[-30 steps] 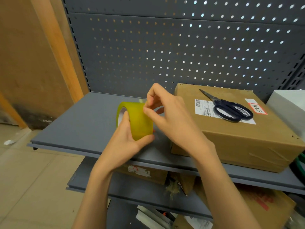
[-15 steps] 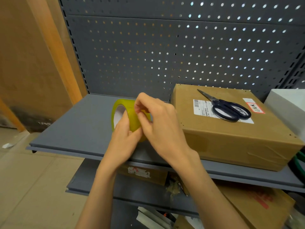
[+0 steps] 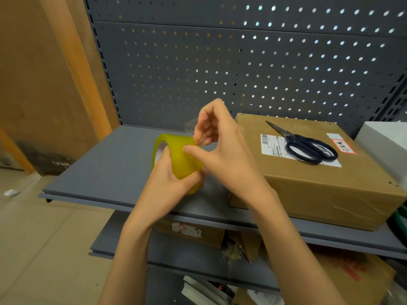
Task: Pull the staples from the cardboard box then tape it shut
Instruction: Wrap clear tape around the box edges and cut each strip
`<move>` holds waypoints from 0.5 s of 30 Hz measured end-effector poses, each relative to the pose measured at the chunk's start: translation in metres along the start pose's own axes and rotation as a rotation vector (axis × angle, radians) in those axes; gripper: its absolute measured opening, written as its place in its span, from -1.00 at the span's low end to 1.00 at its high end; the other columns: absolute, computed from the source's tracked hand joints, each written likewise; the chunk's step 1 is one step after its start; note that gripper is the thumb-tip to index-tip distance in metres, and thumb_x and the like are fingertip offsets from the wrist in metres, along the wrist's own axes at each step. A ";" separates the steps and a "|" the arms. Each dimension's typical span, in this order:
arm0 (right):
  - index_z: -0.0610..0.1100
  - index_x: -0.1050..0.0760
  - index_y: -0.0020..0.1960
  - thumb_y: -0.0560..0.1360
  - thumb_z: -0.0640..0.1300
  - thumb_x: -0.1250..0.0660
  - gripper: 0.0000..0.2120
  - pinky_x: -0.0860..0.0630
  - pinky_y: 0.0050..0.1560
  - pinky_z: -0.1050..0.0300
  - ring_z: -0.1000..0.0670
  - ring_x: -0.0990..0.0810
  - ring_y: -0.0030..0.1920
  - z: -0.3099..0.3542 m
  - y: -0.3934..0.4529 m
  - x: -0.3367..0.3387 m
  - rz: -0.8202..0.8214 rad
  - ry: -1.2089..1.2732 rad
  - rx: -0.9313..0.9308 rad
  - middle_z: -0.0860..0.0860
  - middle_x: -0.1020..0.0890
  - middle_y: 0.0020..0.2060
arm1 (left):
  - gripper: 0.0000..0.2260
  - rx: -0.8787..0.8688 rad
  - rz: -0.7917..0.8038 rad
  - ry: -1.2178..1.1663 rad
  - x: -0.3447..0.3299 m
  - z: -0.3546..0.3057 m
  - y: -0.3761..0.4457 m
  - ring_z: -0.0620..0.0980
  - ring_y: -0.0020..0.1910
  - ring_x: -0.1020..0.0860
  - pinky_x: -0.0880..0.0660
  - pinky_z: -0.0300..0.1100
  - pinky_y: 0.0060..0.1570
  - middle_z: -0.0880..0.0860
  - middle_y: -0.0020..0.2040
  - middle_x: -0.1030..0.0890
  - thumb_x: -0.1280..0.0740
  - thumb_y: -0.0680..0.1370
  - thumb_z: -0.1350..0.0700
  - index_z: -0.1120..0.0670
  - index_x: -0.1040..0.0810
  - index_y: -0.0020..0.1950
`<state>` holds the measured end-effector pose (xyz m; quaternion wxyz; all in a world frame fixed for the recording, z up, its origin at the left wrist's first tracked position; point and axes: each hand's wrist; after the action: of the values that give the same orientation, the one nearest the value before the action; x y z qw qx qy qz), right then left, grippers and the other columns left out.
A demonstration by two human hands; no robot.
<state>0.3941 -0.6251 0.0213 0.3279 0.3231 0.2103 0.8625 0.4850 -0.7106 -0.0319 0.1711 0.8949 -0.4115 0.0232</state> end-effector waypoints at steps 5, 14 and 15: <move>-0.09 -0.31 -0.09 0.33 -0.38 -0.42 -0.64 -0.49 -0.21 0.21 0.07 -0.52 -0.27 0.000 -0.007 -0.001 -0.001 0.028 -0.016 0.01 -0.54 -0.28 | -0.59 0.018 -0.026 0.046 -0.001 -0.001 -0.002 -0.16 -0.05 -0.61 -0.53 -0.23 -0.09 -0.06 0.02 -0.63 -0.46 0.38 0.06 -0.03 -0.45 0.19; -0.07 -0.40 -0.21 0.46 -0.30 -0.39 -0.78 -0.56 -0.17 0.15 0.01 -0.65 -0.21 0.007 -0.012 0.021 -0.177 0.179 0.016 -0.06 -0.63 -0.26 | -0.69 0.104 0.060 -0.091 0.007 -0.027 -0.018 0.06 -0.34 -0.65 -0.58 -0.17 -0.37 0.09 -0.29 -0.65 -0.45 0.30 0.07 0.12 -0.54 -0.01; -0.08 -0.40 -0.21 0.46 -0.30 -0.38 -0.79 -0.57 -0.17 0.13 0.00 -0.64 -0.22 0.007 -0.011 0.023 -0.188 0.166 0.021 -0.07 -0.63 -0.26 | -0.68 0.120 0.091 -0.106 0.006 -0.032 -0.021 0.05 -0.40 -0.63 -0.56 -0.19 -0.41 0.10 -0.33 -0.63 -0.42 0.31 0.05 0.13 -0.53 0.00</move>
<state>0.3907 -0.5996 0.0299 0.3853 0.2330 0.2751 0.8494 0.5080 -0.6917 -0.0066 0.0938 0.8839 -0.4582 0.0082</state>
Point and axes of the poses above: each hand's wrist, its own y-axis towards the middle knuckle, its own x-axis out of the back of the hand, z = x × y
